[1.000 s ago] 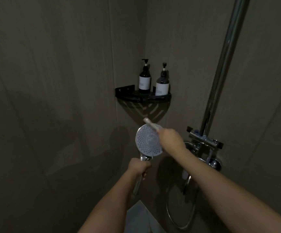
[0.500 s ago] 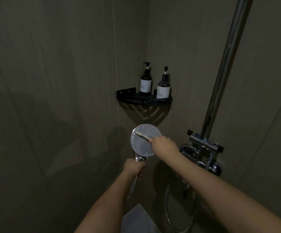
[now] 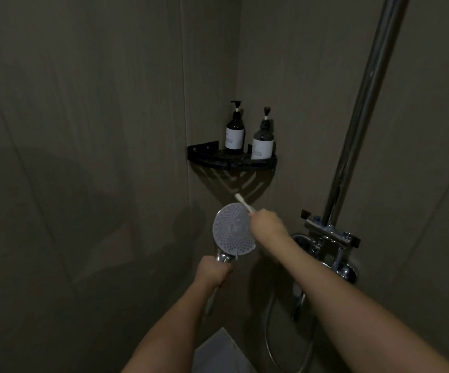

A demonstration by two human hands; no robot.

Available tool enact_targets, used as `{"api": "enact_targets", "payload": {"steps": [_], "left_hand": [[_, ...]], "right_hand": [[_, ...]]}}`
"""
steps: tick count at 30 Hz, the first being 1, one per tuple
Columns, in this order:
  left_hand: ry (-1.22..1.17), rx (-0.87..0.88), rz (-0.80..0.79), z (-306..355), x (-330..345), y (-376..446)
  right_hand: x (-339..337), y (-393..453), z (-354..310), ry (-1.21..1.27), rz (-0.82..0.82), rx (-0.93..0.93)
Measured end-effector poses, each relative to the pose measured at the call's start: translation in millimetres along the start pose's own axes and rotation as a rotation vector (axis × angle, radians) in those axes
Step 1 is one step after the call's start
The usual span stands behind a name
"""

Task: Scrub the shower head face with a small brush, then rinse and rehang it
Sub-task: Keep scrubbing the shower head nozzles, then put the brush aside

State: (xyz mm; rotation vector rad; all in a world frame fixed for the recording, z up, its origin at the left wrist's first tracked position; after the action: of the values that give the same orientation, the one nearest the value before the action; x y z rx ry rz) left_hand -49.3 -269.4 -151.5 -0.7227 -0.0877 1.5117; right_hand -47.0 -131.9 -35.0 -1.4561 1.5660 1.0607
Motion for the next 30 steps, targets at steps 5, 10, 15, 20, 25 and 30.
{"api": "enact_targets", "payload": {"steps": [5,10,15,20,25,30], "left_hand": [[0.052,0.008,0.005,-4.0,4.0,1.5],[0.031,0.028,-0.075,22.9,16.4,-9.7],[0.013,-0.003,-0.1,20.8,23.2,-7.9],[0.053,0.015,-0.142,23.8,31.9,-9.8],[0.038,0.013,-0.149,26.3,34.6,-11.1],[-0.056,0.014,-0.169,31.6,33.5,-13.5]], "right_hand": [[0.0,-2.4,-10.7,-0.126,-0.11,-0.146],[8.3,-9.3,-8.3,-0.109,-0.018,-0.153],[-2.6,-11.1,-3.4,0.022,0.037,-0.08],[2.7,-10.7,11.7,-0.017,0.068,-0.068],[3.1,-13.7,18.0,-0.033,0.059,-0.115],[-1.5,-22.4,15.0,0.005,0.035,-0.214]]}}
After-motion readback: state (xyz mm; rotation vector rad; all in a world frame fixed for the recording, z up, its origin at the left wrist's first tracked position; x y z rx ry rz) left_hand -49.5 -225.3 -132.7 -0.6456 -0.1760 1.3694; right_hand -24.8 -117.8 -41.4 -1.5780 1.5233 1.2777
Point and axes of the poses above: each hand's wrist, its own y-axis towards the middle knuckle, its own x-axis out of the palm, z = x × y, the point moved 5 cm from there along y, towards the middle knuckle, and after that the axes turned 15 degrees about -x, right-handed, at the moved point
